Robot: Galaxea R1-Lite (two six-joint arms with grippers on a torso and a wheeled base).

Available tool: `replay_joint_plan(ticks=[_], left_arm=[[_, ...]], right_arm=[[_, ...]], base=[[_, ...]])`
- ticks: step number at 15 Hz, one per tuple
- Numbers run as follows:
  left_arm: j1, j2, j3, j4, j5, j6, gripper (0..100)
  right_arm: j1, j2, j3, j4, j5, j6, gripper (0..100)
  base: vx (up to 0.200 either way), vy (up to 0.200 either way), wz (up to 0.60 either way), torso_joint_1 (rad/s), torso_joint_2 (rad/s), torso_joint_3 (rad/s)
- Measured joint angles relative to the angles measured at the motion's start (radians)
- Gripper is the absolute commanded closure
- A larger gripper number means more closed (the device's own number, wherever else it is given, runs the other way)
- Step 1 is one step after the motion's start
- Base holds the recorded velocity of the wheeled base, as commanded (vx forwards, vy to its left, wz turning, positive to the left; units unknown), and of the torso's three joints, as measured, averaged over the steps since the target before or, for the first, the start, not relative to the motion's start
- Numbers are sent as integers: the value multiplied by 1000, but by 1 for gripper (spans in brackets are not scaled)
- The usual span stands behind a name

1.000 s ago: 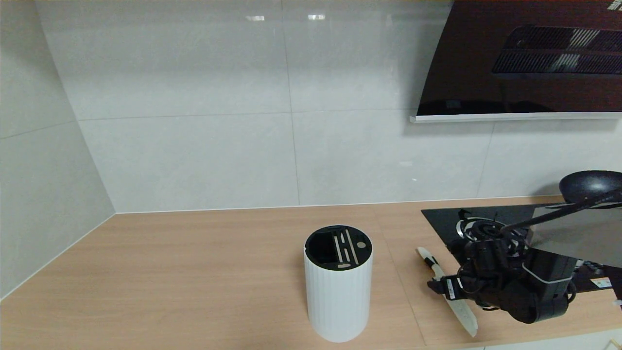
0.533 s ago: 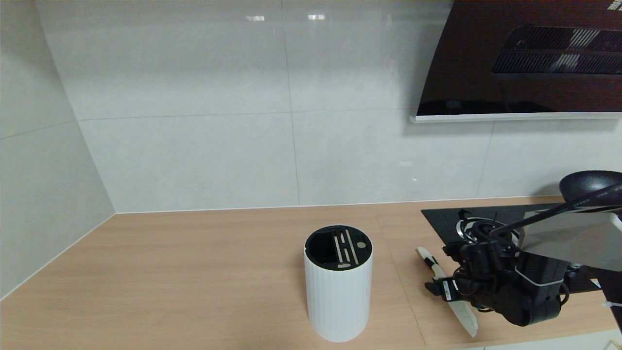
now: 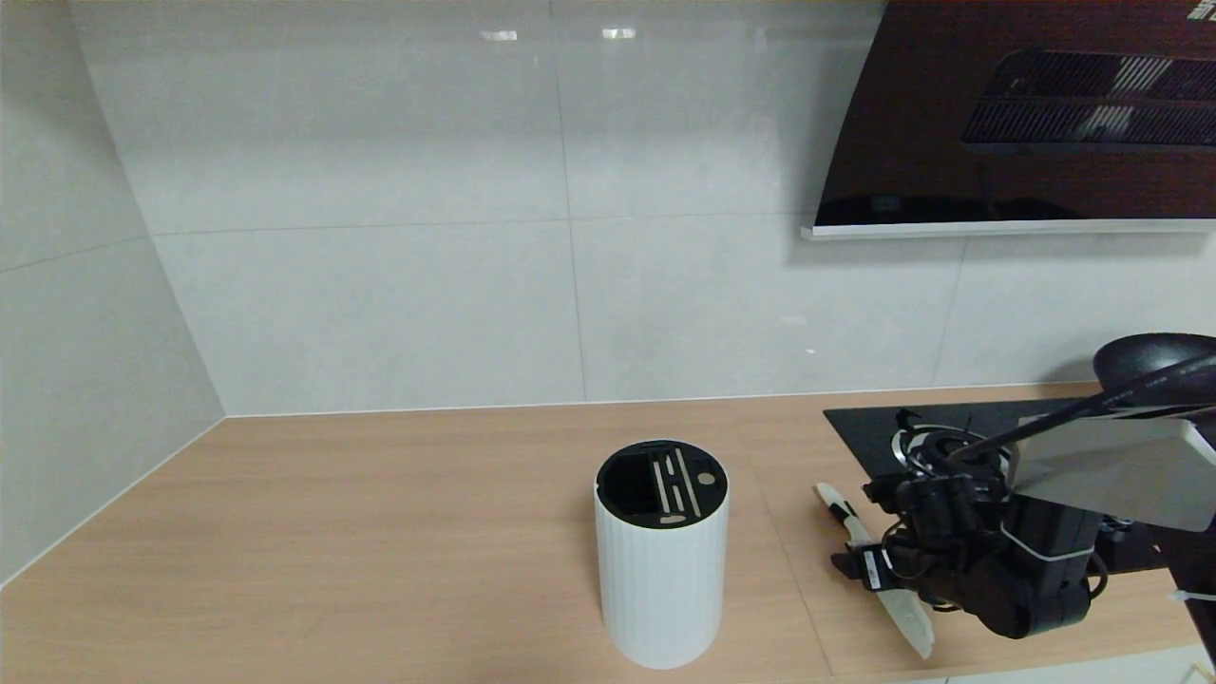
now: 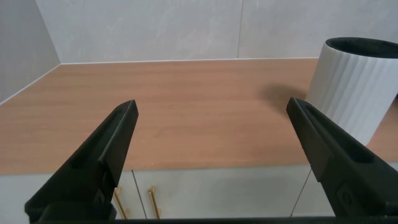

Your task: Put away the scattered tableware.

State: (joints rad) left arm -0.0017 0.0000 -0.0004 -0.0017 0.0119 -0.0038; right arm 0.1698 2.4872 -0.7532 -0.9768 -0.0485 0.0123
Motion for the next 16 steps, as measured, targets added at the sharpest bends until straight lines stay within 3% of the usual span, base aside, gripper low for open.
replay_joint_plan(ticks=[11, 16], left_arm=[[0, 0, 0, 0, 0, 0, 0], [0, 0, 0, 0, 0, 0, 0]], right_arm=[[0, 6, -4, 0, -7, 3, 100], [-2, -30, 34, -87, -21, 8, 100]], base=[[0, 0, 0, 0, 0, 0], [0, 0, 0, 0, 0, 0]])
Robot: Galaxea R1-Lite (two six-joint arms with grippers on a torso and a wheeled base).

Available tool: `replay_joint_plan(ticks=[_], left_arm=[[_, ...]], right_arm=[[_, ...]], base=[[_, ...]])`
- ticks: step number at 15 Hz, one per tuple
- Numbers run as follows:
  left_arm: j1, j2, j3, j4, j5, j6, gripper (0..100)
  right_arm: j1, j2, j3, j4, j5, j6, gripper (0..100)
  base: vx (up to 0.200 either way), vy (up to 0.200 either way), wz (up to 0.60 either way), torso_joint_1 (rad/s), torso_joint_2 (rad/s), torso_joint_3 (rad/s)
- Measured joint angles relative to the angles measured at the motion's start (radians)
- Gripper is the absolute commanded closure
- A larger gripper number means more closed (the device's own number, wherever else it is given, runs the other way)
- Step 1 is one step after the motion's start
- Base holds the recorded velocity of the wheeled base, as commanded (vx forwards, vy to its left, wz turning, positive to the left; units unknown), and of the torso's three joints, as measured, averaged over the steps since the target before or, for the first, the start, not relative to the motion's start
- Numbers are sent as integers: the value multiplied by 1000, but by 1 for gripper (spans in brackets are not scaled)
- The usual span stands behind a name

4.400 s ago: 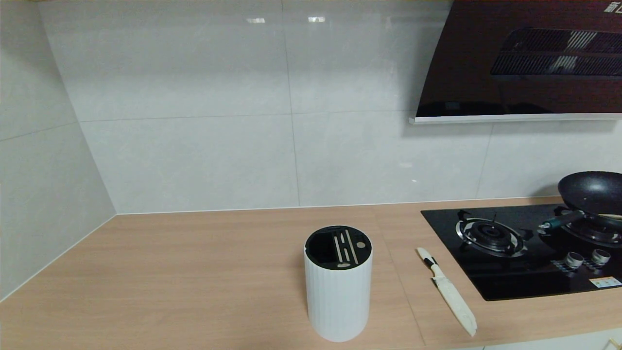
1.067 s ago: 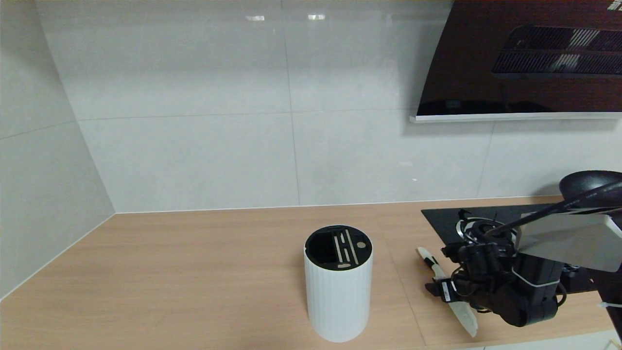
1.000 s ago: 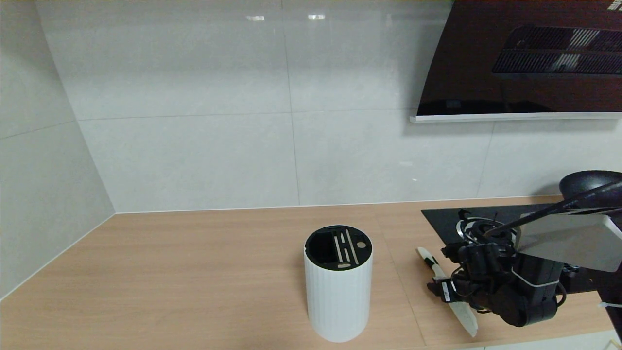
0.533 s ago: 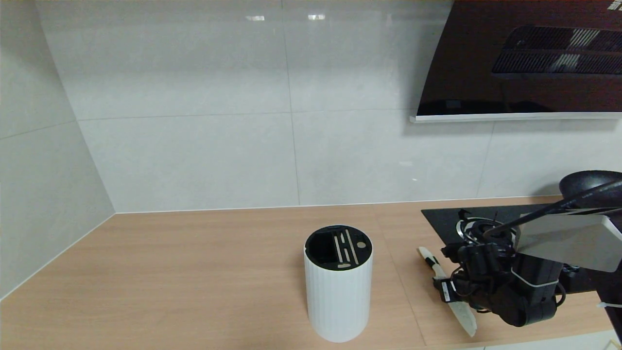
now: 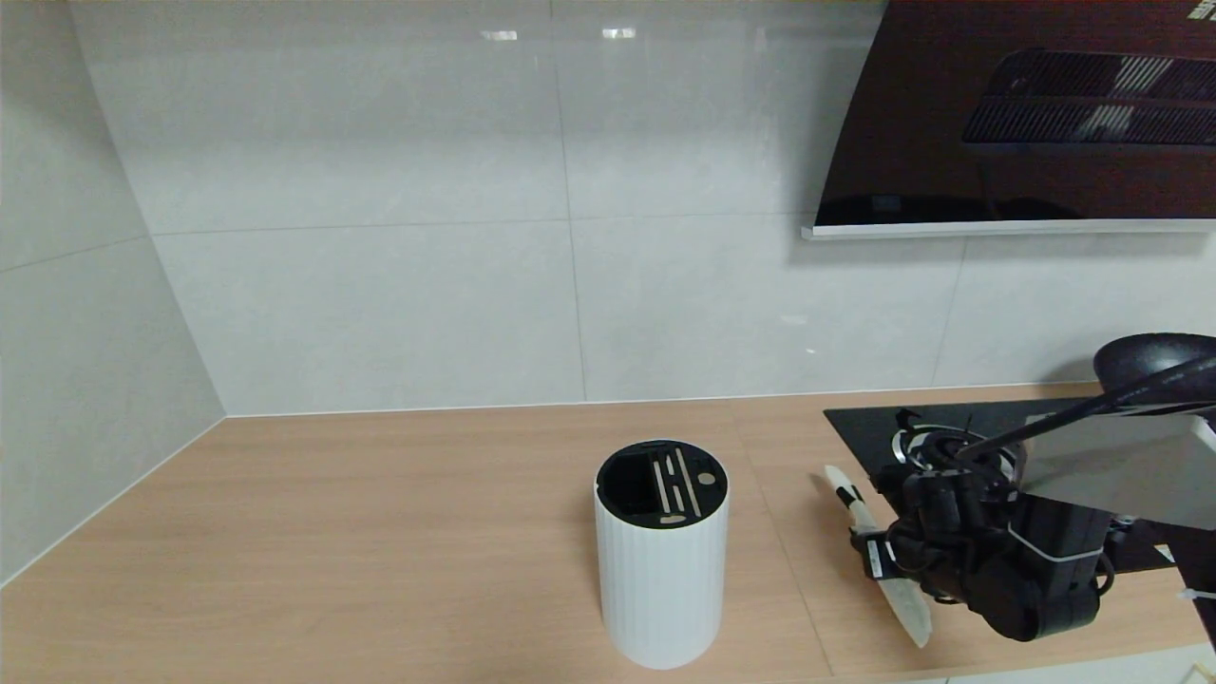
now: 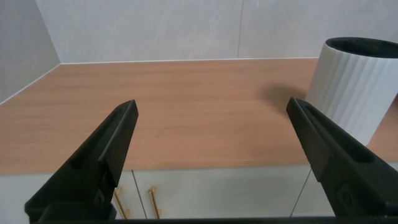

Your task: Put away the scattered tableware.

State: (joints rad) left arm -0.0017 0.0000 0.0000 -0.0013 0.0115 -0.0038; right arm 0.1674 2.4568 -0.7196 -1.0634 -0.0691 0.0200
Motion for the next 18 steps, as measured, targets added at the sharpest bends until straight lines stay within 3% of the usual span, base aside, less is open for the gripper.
replay_joint_plan(ticks=[4, 7, 11, 13, 15, 16, 18], left_arm=[[0, 0, -3, -2, 1, 3, 0], [0, 1, -84, 29, -37, -9, 0], [-3, 143, -280, 133, -313, 10, 0], [-6, 307, -390, 145, -406, 14, 0], [-26, 511, -519, 152, -459, 13, 0], [-49, 612, -582, 151, -475, 1, 0], [-135, 820, -691, 104, -493, -74, 0]], right_arm=[[4, -132, 62, -16, -8, 4, 100], [19, -256, 80, 1, -23, 6, 100], [30, -425, -27, 210, -24, 7, 100], [50, -488, -86, 261, -21, 7, 100], [103, -549, -157, 331, -20, 9, 100], [132, -575, -184, 360, -19, 19, 100], [207, -629, -200, 377, -19, 69, 100]], base=[[0, 0, 0, 0, 0, 0], [0, 0, 0, 0, 0, 0], [0, 0, 0, 0, 0, 0], [0, 0, 0, 0, 0, 0], [0, 0, 0, 0, 0, 0], [0, 0, 0, 0, 0, 0], [0, 0, 0, 0, 0, 0]])
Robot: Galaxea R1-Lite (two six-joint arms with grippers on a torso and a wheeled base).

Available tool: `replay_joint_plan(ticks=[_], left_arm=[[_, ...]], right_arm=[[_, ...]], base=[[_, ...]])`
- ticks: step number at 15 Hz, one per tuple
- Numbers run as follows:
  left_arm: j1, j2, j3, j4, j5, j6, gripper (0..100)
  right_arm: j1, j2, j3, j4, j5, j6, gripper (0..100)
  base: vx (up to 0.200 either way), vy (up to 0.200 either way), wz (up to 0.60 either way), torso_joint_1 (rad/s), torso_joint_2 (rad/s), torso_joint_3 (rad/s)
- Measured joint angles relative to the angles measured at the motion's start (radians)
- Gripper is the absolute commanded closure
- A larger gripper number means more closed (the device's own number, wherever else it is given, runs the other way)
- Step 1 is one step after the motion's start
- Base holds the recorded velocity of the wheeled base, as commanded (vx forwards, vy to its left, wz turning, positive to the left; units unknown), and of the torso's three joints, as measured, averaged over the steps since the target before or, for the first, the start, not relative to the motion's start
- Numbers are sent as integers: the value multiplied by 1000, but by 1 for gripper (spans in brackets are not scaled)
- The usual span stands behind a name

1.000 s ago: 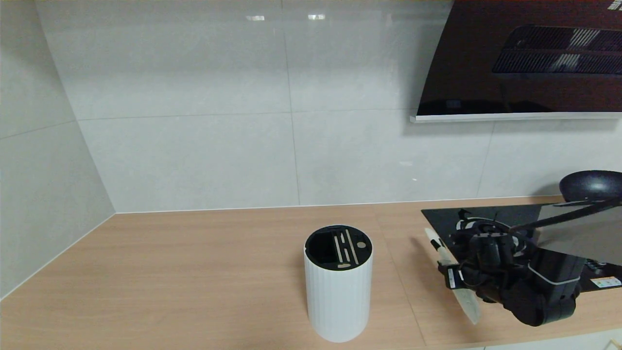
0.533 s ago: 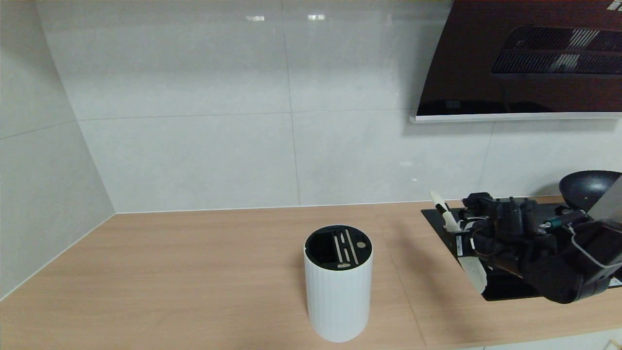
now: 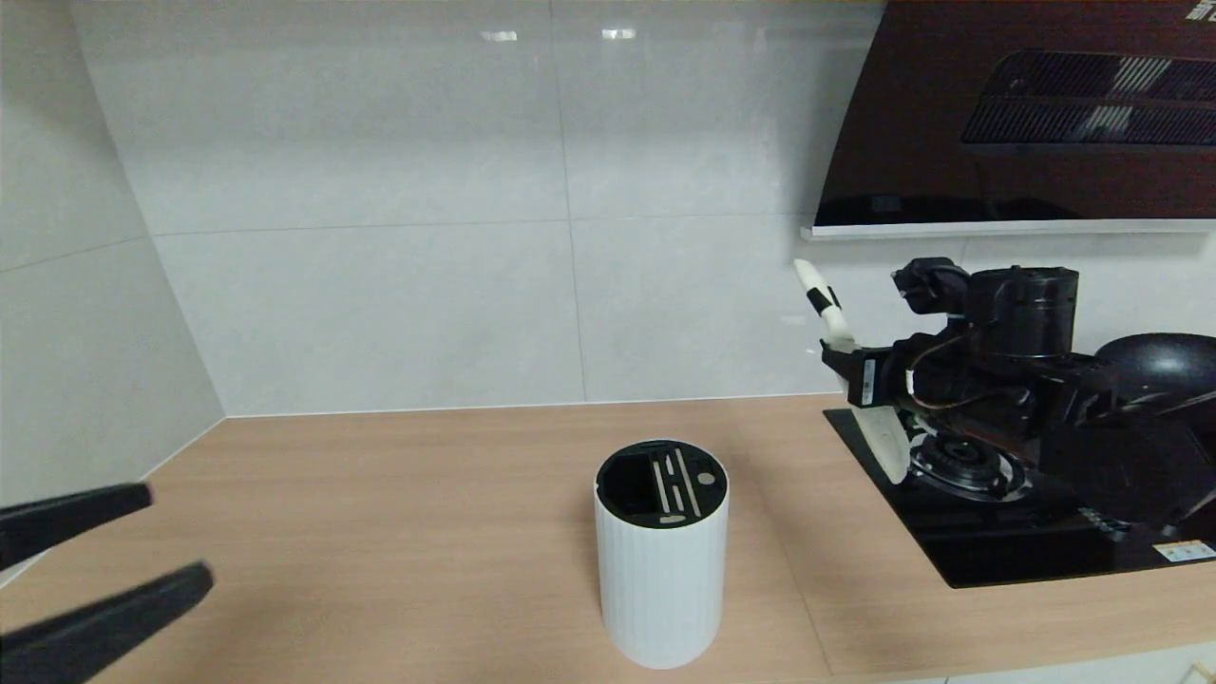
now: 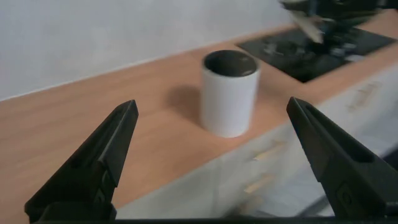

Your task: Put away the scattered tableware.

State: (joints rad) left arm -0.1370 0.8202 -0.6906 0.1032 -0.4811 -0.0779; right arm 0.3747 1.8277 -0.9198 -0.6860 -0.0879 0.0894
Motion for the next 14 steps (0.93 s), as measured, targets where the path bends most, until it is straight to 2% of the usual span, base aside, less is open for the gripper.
replay_joint_plan(ticks=[2, 4, 5, 6, 8, 9, 10, 14], left_arm=[[-109, 196, -65, -154, 21, -109, 0], [-207, 365, -95, -353, 99, -190, 0], [-267, 440, -100, -472, 153, -249, 0], [-313, 492, -94, -571, 184, -322, 0], [-379, 564, -67, -707, 200, -433, 0], [-395, 590, -57, -746, 201, -475, 0], [-406, 615, -51, -758, 200, -503, 0], [-425, 703, -48, -841, 201, -592, 0]], right_arm=[[71, -56, 8, 8, 0, 13, 100], [132, -106, 29, 17, -2, 17, 100], [162, -126, 43, 20, -5, 17, 100], [189, -140, 51, 20, -7, 17, 100], [236, -160, 61, 19, -11, 19, 100], [257, -167, 66, 20, -21, 21, 100], [278, -170, 67, 16, -29, 31, 100], [356, -178, 71, 11, -33, 68, 100]], base=[[0, 0, 0, 0, 0, 0], [0, 0, 0, 0, 0, 0], [0, 0, 0, 0, 0, 0], [0, 0, 0, 0, 0, 0], [0, 0, 0, 0, 0, 0], [0, 0, 0, 0, 0, 0], [0, 0, 0, 0, 0, 0], [0, 0, 0, 0, 0, 0]])
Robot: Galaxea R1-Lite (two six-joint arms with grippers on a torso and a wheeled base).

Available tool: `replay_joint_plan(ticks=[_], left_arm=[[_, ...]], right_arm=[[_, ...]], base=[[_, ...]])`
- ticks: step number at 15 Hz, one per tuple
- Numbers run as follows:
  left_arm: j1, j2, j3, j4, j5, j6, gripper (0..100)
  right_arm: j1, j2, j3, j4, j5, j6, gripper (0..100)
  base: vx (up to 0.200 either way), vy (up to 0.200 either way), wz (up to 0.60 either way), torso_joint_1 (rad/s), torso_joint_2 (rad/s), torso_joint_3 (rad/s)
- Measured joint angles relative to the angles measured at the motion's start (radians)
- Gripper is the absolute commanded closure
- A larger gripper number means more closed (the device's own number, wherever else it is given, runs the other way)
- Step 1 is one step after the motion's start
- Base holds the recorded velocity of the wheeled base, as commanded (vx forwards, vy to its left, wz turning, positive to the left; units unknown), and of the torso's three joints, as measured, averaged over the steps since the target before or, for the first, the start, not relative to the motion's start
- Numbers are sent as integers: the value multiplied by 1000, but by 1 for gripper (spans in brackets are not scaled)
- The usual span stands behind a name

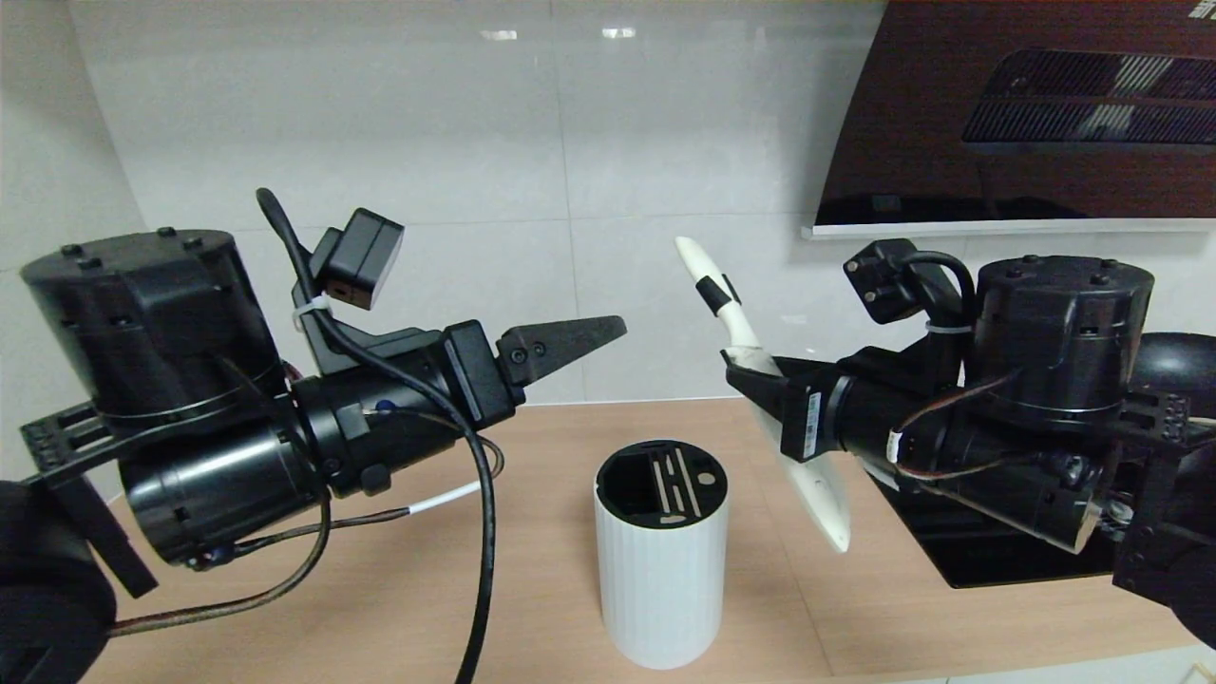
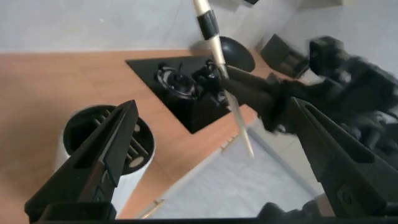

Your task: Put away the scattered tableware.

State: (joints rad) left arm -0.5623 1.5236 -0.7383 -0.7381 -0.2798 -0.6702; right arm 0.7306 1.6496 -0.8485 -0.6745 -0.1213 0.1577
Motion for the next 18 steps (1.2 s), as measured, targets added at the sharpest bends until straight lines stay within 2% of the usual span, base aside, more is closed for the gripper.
replay_joint_plan(ticks=[1, 2, 6, 12, 16, 18], left_arm=[[-9, 14, 0, -41, -4, -42, 0], [-19, 24, 0, -56, -11, -60, 0], [-31, 42, 2, -59, -17, -63, 0], [-51, 49, 0, -61, -14, -60, 0], [-58, 78, 9, -162, -8, -59, 0], [-63, 94, 16, -175, -7, -59, 0]], right_arm=[[19, -1, 1, 0, 0, 9, 100], [45, -1, 3, 0, 0, 19, 100], [123, -1, 3, 0, 5, 92, 100], [186, 0, 5, 0, 2, 97, 100], [218, 4, 12, -1, 1, 98, 100], [222, 6, 14, -1, 1, 99, 100]], base=[[0, 0, 0, 0, 0, 0], [0, 0, 0, 0, 0, 0], [0, 0, 0, 0, 0, 0], [0, 0, 0, 0, 0, 0], [0, 0, 0, 0, 0, 0], [0, 0, 0, 0, 0, 0]])
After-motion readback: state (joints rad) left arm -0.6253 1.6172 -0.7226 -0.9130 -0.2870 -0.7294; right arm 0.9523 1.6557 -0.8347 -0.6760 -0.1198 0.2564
